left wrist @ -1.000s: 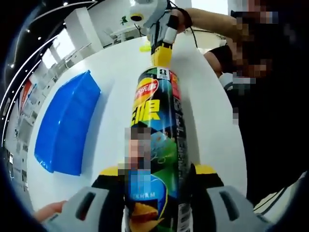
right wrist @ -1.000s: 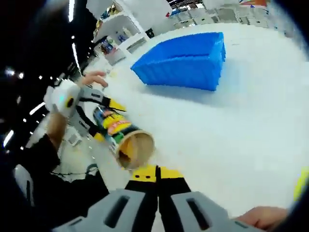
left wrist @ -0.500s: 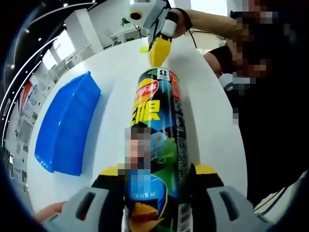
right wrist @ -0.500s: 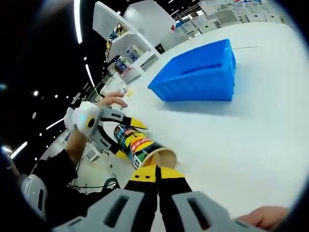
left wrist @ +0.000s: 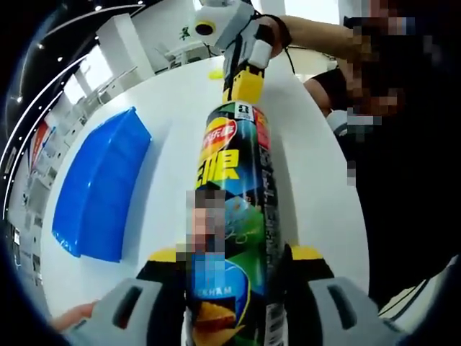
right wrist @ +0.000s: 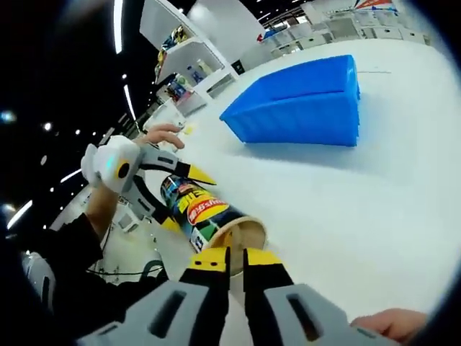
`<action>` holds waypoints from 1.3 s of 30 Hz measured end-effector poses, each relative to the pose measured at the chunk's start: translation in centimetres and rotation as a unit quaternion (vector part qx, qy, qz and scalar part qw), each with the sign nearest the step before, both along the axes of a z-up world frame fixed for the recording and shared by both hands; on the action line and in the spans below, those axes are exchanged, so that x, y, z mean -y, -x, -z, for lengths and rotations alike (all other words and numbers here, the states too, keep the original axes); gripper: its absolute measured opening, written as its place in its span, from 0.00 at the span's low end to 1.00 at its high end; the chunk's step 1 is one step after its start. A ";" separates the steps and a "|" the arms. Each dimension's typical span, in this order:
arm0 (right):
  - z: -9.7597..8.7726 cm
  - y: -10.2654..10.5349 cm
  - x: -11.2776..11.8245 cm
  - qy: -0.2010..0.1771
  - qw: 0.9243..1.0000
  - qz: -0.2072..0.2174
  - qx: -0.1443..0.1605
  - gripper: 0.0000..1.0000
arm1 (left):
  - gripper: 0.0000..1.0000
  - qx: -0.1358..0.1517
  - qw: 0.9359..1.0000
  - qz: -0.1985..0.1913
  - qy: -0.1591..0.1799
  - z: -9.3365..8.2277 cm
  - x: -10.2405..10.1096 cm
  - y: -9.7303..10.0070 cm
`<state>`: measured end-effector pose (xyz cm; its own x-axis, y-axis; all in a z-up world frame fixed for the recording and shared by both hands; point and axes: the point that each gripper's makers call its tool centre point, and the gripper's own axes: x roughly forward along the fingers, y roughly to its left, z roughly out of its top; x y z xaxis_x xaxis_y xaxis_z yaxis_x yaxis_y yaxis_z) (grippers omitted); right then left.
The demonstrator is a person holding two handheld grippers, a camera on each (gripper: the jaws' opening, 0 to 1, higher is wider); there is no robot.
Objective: Open the lid of the chip container on the table, take out the chips, place them into the box in front of the container, and close the lid
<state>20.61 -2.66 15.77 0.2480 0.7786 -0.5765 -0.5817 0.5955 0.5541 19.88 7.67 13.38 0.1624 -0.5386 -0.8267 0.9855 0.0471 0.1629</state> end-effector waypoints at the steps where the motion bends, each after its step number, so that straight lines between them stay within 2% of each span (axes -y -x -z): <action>1: 0.0 0.2 -0.1 -0.001 1.000 0.001 -0.001 0.05 | 0.54 0.000 1.000 0.000 -0.001 0.0 0.0 0.0; 3: 0.1 0.3 -0.2 0.001 1.000 0.006 -0.006 0.02 | 0.54 -0.001 1.000 0.000 -0.002 0.0 0.0 0.0; 6: 0.2 0.7 -0.2 -0.003 0.998 0.031 -0.046 0.00 | 0.54 -0.002 1.000 0.000 0.000 0.0 0.0 0.0; 8: 0.2 0.7 -0.2 -0.003 0.999 0.027 -0.040 0.00 | 0.54 -0.001 1.000 0.001 0.002 0.0 0.0 0.0; 10: 0.2 -0.2 0.2 0.002 0.999 0.037 -0.028 0.00 | 0.54 -0.001 1.000 -0.001 0.004 0.0 0.0 -0.1; 19: 0.1 0.1 0.7 0.027 0.998 0.043 -0.022 0.00 | 0.54 -0.002 1.000 0.005 0.006 0.0 0.5 0.4; 20: 0.1 -0.1 1.3 0.037 0.998 0.053 -0.023 0.00 | 0.54 -0.002 1.000 0.004 0.006 0.0 0.3 0.2; 22: 0.0 -1.0 3.1 0.055 0.996 0.074 -0.007 0.00 | 0.54 -0.007 1.000 -0.011 -0.001 0.1 -0.3 -0.1; 25: 0.1 -0.8 5.3 0.036 0.995 0.093 -0.027 0.00 | 0.54 -0.002 1.000 -0.006 0.010 0.0 -0.9 -0.3; 27: 0.2 -0.7 6.1 0.037 0.994 0.096 -0.021 0.00 | 0.54 0.001 1.000 -0.005 0.011 -0.1 -0.9 -0.2; 34: 0.2 -0.9 6.0 0.026 0.995 0.098 -0.017 0.00 | 0.54 -0.002 1.000 -0.006 0.006 -0.1 -0.9 -0.5; 38: 0.1 -0.9 5.7 0.013 0.996 0.091 0.002 0.02 | 0.55 0.000 1.000 -0.007 0.009 -0.1 -1.0 -0.6; 39: -0.1 -1.1 5.5 0.009 0.996 0.081 0.031 0.03 | 0.55 0.000 1.000 -0.007 0.009 -0.1 -1.0 -0.6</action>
